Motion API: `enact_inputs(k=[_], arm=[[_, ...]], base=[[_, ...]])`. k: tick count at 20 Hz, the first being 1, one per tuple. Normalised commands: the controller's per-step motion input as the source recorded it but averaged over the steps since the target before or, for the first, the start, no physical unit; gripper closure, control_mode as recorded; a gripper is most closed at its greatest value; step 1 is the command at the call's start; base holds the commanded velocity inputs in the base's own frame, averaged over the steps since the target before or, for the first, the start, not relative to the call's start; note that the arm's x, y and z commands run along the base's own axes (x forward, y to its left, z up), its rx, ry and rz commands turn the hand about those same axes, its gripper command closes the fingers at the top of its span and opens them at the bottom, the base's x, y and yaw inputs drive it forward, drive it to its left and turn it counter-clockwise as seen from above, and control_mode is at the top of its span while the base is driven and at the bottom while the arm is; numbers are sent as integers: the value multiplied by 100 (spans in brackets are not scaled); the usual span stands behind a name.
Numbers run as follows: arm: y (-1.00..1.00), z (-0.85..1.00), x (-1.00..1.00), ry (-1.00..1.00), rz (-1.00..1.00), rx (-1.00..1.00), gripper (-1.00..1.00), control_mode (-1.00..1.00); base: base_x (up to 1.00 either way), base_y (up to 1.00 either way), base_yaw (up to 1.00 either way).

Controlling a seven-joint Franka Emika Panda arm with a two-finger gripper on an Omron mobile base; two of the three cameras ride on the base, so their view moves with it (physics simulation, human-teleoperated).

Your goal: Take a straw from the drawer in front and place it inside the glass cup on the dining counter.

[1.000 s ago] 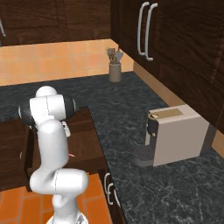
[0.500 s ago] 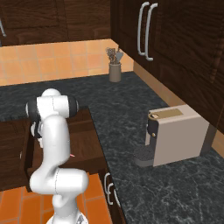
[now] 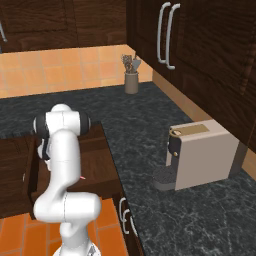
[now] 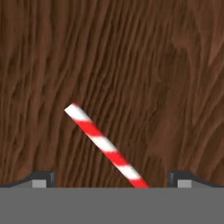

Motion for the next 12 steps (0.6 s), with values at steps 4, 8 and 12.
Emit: enact_inputs(k=[4,8,12], arm=[[0,-31,7,0,2,0,-100,-100],[0,-37,0,0,0,0,-100,-100],[0,-38,0,0,1,0,100,-100]], base=[[0,0,0],[0,0,0],[0,0,0]])
